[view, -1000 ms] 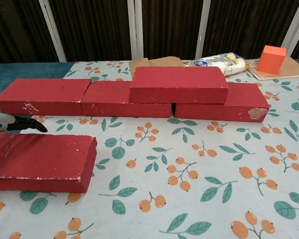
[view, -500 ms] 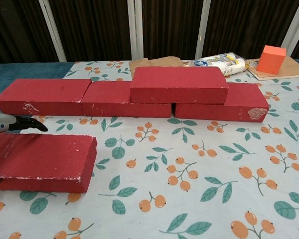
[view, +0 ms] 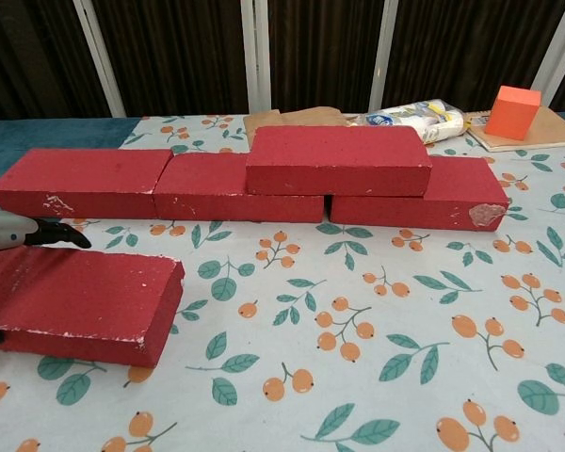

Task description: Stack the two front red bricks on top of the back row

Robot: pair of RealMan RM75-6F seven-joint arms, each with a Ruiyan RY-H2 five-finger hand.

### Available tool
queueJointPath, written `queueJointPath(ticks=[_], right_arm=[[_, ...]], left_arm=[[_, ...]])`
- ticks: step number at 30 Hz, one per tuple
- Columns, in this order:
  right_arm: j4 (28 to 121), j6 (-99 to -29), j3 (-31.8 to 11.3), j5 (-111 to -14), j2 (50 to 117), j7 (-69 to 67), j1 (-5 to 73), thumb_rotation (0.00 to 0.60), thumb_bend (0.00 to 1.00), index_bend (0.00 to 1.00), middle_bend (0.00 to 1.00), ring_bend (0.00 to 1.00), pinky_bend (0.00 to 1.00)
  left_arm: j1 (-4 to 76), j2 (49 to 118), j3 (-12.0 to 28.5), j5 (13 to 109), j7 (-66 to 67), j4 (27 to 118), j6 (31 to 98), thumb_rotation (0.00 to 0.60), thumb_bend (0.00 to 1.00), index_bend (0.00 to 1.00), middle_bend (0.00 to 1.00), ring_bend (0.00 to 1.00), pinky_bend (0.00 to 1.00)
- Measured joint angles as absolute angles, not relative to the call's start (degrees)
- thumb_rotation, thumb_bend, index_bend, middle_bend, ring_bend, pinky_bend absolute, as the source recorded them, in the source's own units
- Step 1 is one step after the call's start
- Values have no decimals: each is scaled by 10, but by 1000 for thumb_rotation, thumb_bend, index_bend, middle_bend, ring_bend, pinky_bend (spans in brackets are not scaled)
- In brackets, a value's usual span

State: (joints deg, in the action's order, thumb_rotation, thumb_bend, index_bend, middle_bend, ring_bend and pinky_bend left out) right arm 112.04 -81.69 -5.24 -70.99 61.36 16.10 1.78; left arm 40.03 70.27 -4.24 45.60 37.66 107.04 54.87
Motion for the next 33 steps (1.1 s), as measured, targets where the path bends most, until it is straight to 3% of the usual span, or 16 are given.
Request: queueJointPath(ticks=[8, 19, 27, 33], right_arm=[[1122, -811, -47, -710, 611, 164, 21, 600, 214, 0, 0, 13, 0], [1122, -817, -44, -714, 613, 160, 22, 600, 214, 0, 0, 16, 0], [1121, -818, -44, -708, 616, 164, 24, 600, 213, 0, 0, 16, 0], [1118, -818, -48, -693, 622, 177, 27, 600, 214, 0, 0, 17, 0]], left_arm=[[408, 712, -43, 461, 368, 1060, 539, 600, 0, 36, 108, 57, 121], [413, 713, -42, 477, 350, 1049, 534, 600, 130, 275, 334, 287, 328], [420, 705, -20, 500, 322, 1042, 533, 600, 158, 309, 363, 307, 347], [464, 671, 27, 474, 295, 1031, 477, 600, 159, 316, 374, 307, 345]])
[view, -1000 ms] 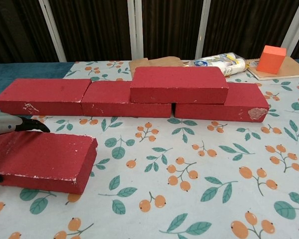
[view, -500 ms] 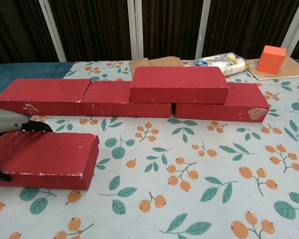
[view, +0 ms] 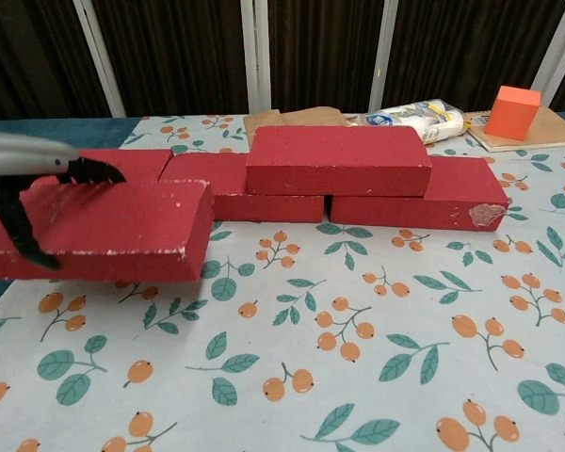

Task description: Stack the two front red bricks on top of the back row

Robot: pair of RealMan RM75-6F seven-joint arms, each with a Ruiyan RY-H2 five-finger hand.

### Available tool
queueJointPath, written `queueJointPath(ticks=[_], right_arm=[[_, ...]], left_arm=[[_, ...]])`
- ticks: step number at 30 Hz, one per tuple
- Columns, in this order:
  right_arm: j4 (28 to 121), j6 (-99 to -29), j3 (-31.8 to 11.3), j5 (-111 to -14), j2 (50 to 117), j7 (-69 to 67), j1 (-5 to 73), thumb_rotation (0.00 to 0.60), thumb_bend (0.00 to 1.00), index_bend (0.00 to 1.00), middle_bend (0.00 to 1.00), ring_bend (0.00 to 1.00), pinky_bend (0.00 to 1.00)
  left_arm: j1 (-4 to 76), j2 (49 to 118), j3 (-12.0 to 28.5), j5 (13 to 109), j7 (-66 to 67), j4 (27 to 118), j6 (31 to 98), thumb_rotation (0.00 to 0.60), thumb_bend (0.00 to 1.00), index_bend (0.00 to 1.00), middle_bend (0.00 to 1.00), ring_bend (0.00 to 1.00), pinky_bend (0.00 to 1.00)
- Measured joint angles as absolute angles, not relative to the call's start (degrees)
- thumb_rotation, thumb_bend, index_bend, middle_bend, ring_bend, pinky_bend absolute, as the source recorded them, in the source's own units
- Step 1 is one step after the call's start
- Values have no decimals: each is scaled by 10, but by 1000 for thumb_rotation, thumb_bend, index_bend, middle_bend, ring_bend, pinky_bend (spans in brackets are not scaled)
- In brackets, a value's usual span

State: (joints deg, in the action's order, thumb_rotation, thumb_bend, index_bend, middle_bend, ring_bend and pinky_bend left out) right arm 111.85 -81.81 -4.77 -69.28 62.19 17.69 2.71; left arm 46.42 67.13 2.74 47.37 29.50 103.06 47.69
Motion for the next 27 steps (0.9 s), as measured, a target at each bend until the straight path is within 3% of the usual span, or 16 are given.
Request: queueJointPath(ticks=[10, 19, 27], right_arm=[[1108, -822, -65, -636, 643, 221, 39, 600, 214, 0, 0, 18, 0], [1081, -816, -76, -622, 656, 216, 51, 600, 214, 0, 0, 18, 0], [1056, -815, -77, -627, 665, 207, 55, 600, 214, 0, 0, 18, 0]], left_arm=[[582, 626, 73, 383, 264, 919, 327, 600, 159, 342, 358, 299, 303], [657, 681, 52, 349, 249, 762, 256, 600, 157, 356, 337, 282, 285], [685, 721, 38, 356, 216, 695, 222, 600, 158, 353, 329, 275, 282]])
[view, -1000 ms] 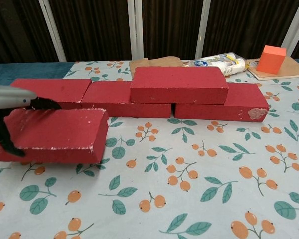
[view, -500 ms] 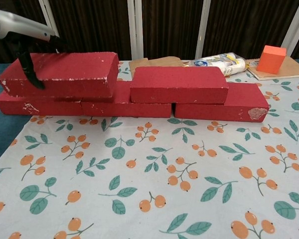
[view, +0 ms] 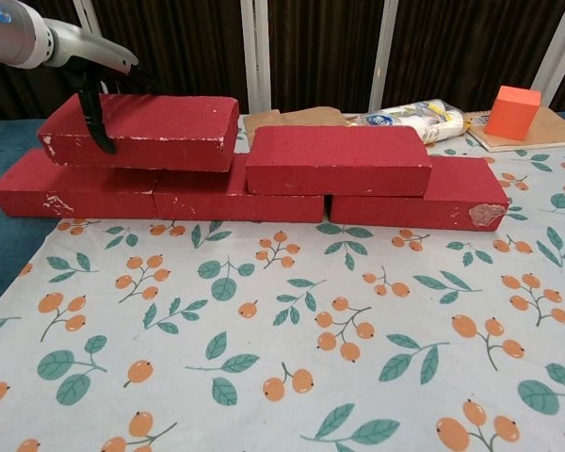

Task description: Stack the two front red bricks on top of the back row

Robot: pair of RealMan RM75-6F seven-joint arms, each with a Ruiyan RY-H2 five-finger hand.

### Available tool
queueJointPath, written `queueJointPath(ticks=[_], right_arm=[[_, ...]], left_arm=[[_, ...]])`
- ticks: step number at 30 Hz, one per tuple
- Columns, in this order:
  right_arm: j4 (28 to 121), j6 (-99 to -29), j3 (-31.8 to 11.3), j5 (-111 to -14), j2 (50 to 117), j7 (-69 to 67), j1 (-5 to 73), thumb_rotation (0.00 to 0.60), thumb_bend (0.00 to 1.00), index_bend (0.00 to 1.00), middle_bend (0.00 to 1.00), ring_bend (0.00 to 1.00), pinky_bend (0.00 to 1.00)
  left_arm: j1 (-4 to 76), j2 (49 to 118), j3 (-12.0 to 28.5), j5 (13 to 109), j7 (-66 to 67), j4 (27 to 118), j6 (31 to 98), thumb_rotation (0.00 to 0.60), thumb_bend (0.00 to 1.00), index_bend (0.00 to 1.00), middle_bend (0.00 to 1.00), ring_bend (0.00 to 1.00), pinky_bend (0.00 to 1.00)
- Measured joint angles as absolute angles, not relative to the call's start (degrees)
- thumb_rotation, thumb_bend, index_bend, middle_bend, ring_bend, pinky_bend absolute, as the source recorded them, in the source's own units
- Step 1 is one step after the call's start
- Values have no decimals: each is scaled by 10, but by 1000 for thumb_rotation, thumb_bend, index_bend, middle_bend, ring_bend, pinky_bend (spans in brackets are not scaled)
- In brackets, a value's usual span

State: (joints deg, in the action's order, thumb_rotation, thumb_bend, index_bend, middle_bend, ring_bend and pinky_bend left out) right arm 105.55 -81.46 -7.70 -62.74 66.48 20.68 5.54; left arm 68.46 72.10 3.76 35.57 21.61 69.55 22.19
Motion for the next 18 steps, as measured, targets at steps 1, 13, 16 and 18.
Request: queueJointPath(ticks=[1, 13, 16, 18], right_arm=[[1055, -817, -77, -627, 665, 208, 55, 600, 214, 0, 0, 18, 0], [1056, -822, -78, -620, 669, 213, 55, 600, 214, 0, 0, 18, 0], [1057, -827, -78, -621, 671, 216, 55, 600, 214, 0, 0, 18, 0], [1057, -830, -78, -620, 672, 219, 55, 600, 214, 0, 0, 18, 0]], left_arm=[[687, 725, 37, 359, 209, 688, 219, 600, 158, 351, 328, 275, 282], [690, 766, 19, 377, 151, 624, 198, 600, 158, 355, 311, 268, 274], [691, 772, 16, 383, 144, 614, 194, 600, 157, 356, 311, 269, 274], [690, 773, 17, 387, 137, 612, 193, 600, 157, 356, 311, 269, 274]])
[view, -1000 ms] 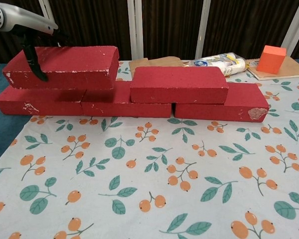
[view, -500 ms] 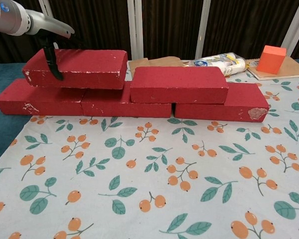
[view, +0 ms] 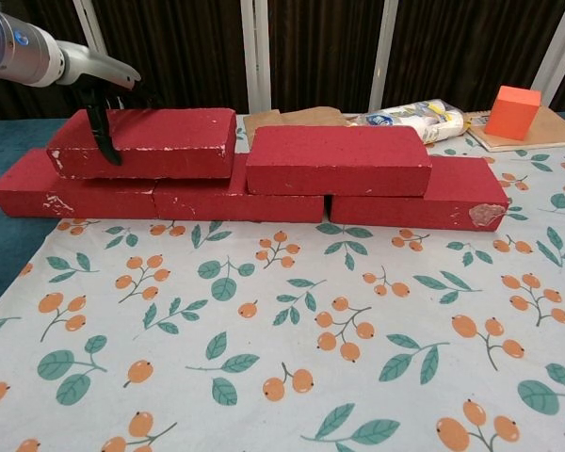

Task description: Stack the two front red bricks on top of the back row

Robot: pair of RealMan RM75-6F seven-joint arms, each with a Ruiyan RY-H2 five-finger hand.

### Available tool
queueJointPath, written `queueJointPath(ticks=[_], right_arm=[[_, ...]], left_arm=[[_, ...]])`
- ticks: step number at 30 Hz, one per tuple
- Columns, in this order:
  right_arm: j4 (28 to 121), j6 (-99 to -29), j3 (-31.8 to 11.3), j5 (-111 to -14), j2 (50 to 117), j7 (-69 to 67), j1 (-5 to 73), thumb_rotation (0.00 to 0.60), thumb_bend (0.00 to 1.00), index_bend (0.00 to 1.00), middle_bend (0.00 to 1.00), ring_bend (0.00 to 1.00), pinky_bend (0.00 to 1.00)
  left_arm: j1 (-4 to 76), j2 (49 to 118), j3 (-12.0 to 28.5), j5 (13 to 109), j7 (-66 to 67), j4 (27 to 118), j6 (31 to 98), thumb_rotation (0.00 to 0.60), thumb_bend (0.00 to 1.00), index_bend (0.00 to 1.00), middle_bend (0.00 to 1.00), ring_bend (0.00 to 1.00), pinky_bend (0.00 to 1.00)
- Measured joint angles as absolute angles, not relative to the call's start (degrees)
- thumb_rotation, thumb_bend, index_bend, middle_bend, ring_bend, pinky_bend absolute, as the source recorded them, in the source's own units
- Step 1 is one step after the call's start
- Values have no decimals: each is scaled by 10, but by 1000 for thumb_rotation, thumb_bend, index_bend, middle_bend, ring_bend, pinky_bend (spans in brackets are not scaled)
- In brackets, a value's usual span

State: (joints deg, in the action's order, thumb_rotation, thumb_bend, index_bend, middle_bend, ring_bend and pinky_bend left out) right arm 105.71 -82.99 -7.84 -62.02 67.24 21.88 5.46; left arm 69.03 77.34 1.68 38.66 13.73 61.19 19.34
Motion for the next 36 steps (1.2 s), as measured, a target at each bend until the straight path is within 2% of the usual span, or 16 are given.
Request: queueJointPath(ticks=[20, 36], right_arm=[[1058, -838, -83, -608, 677, 225, 55, 600, 214, 0, 0, 18, 0], [1060, -842, -85, -603, 676, 226, 54, 600, 214, 0, 0, 18, 0]], left_arm=[[694, 790, 19, 452, 87, 600, 185, 600, 158, 354, 310, 265, 273], [704, 802, 5, 456, 78, 586, 188, 600, 158, 354, 309, 265, 273]])
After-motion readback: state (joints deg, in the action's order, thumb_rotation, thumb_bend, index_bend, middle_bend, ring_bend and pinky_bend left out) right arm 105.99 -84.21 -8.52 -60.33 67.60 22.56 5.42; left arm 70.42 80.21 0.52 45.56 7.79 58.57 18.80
